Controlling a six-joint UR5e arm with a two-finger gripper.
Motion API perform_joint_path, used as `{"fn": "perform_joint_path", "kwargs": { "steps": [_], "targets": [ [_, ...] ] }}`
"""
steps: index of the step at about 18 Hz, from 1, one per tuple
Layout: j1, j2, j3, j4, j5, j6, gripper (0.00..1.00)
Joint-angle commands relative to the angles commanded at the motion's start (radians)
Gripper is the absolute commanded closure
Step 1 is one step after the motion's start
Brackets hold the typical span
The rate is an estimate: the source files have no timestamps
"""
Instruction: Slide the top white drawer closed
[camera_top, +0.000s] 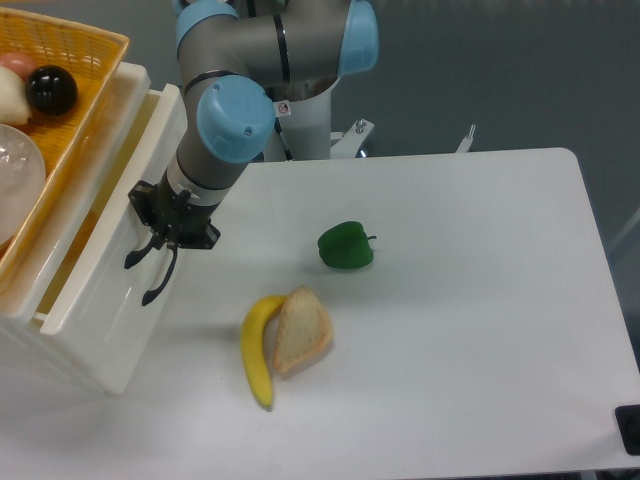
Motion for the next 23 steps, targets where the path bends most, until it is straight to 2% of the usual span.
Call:
{"fn": "perform_joint_path", "kwargs": {
  "steps": [13,15,17,21,23],
  "targets": [
    [-0.015,-0.008,-0.003,0.005,0.0,-0.015,0.89],
    [-0.009,-0.009,-0.002,0.006,0.002,-0.014,0.82],
    [0.008,-0.008,0.0,0.006,0.008,-0.008,0.63],
    [0.083,-0.009,0.011,0.015,0.023,0.0,0.51],
    [0.126,-0.009,0.023,0.031,0.034,0.009,0.41]
  ]
}}
